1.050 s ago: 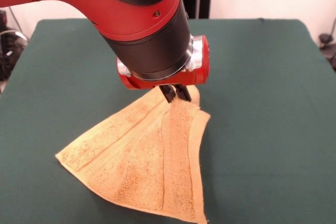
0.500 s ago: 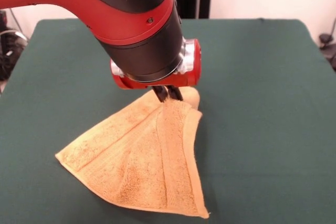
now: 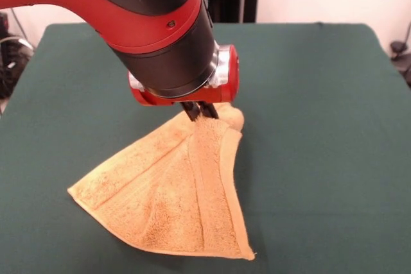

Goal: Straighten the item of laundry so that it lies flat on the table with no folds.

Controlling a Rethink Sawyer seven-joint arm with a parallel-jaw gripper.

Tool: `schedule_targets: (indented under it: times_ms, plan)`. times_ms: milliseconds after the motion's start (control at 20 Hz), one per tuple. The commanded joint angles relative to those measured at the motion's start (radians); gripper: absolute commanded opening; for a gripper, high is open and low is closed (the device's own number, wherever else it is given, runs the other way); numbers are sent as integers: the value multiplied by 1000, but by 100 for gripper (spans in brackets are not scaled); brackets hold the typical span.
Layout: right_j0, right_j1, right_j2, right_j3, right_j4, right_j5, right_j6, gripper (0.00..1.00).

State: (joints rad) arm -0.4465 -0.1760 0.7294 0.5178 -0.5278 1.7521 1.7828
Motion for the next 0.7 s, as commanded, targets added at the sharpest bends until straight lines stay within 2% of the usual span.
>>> schedule_targets:
  times_ms: [50, 700]
  plan:
    - [63, 44, -35, 139, 63, -90, 141, 0]
    - [99, 42, -95, 148, 112, -97, 140, 0]
